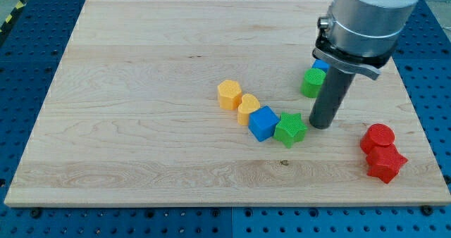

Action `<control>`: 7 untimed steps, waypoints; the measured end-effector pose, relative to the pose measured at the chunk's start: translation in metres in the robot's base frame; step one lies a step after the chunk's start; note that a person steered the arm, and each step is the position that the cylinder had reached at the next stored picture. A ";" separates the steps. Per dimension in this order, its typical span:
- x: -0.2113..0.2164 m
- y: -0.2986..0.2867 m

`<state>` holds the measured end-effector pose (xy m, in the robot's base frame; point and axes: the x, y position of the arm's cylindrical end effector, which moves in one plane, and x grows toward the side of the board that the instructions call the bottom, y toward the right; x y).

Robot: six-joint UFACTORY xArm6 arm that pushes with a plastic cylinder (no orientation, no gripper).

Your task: Move the green star to the left side of the red blocks

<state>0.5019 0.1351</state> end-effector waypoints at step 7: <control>0.043 -0.084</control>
<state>0.5453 0.0511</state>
